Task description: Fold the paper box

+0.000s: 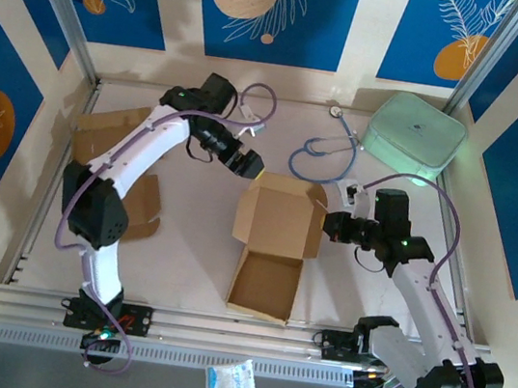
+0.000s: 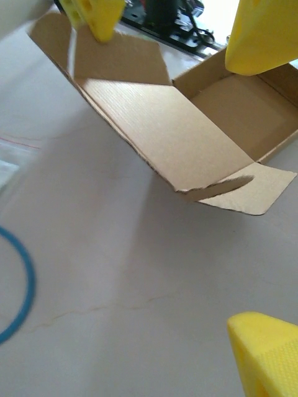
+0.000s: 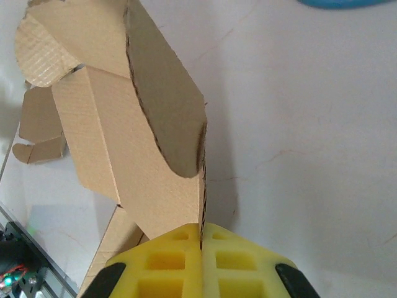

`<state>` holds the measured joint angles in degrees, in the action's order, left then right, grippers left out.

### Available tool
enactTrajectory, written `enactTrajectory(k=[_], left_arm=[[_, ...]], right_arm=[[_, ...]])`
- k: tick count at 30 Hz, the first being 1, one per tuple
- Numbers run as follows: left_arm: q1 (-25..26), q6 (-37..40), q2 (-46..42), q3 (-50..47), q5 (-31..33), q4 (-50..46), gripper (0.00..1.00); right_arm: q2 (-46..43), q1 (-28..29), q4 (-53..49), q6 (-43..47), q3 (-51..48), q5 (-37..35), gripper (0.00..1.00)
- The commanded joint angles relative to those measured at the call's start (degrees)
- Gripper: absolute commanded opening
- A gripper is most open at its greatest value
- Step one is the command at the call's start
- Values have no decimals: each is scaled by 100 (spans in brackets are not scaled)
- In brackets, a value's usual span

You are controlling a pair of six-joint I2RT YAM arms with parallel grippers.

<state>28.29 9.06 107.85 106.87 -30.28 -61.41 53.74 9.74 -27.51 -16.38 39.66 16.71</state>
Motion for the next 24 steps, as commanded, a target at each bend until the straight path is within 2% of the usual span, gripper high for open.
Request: enactTrajectory(k=[1,6,10,12,19,24], left_arm=[[275,347,426,299,347,-665,98],[285,297,551,245,-50,-759,93],[316,193,590,2,-519,-872,80],[380,143,525,-190,-470,-780,73],[412,4,535,-319,-314,-570,43],[422,-94,360,-368,89,-354,17]], right_arm=[[-170,61,9,362,227,-14,0],[-176,88,54,456,237,-186,0],[-35,124,75,521,290,-363,0],[13,200,79,564,319,-519,0],[237,594,174,718,441,-996,0],[350,655,65,689,557,-1211,0]])
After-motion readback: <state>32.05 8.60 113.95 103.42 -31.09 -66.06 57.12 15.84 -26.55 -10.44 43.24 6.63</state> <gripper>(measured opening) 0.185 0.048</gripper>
